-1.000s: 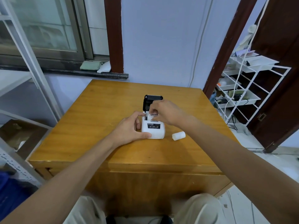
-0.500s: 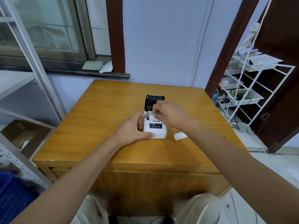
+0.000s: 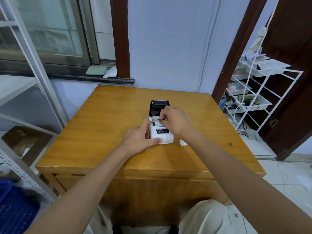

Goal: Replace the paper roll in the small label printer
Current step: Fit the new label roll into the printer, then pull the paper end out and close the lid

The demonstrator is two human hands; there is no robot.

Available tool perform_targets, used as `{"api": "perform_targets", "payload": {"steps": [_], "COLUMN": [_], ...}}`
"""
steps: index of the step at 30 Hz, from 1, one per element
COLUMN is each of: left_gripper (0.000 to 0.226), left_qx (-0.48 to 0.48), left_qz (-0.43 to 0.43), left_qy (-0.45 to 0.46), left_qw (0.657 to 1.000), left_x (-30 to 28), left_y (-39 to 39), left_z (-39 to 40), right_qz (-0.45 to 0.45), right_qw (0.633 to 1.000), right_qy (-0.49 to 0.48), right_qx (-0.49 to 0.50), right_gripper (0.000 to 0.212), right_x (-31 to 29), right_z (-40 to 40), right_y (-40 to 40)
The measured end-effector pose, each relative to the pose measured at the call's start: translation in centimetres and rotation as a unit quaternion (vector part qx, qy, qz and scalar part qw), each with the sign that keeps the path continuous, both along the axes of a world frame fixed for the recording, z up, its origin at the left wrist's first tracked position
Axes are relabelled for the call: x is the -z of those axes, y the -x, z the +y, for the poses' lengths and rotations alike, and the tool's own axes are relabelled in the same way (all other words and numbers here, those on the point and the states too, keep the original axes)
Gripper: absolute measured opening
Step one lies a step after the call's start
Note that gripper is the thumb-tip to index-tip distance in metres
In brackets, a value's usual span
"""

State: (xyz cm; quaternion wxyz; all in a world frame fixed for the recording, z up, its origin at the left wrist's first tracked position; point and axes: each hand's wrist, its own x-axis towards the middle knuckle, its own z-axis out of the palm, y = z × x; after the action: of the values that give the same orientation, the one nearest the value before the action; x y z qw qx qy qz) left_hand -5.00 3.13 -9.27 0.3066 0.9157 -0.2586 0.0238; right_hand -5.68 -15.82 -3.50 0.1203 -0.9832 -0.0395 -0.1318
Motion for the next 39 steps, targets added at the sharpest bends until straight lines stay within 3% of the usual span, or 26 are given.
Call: {"api": "perform_targets", "payload": {"steps": [10, 23, 27, 34, 39], "left_gripper": [0.072, 0.075, 0.085, 0.078, 0.077], "left_qx": [-0.011, -0.009, -0.013, -0.013, 0.021], "left_qz": [-0.007, 0.002, -0.001, -0.001, -0.112], "left_qy": [0.009, 0.019, 0.018, 0.02, -0.051], "left_qw": [1.0, 1.0, 1.0, 1.0, 0.992], "left_x": [0.1, 0.2, 0.3, 0.2, 0.0], "left_y": [0.0, -0.3, -0.3, -0.2, 1.0], "left_z": [0.2, 0.3, 0.3, 0.2, 0.5], "right_qz": [0.007, -0.012, -0.049, -0.131, -0.135], "right_qw": [1.0, 0.997, 0.993, 0.98, 0.981], "right_qy": [0.02, 0.052, 0.059, 0.07, 0.066], "right_qx": [0.018, -0.064, -0.093, -0.134, -0.12], "right_gripper": [0.019, 0.025, 0.025, 0.021, 0.031], "right_x": [-0.3, -0.5, 0.5, 1.9, 3.1], "right_z": [0.5, -1.6, -2.4, -2.6, -2.4], "right_y": [0.0, 3.2, 4.3, 6.5, 7.8]}}
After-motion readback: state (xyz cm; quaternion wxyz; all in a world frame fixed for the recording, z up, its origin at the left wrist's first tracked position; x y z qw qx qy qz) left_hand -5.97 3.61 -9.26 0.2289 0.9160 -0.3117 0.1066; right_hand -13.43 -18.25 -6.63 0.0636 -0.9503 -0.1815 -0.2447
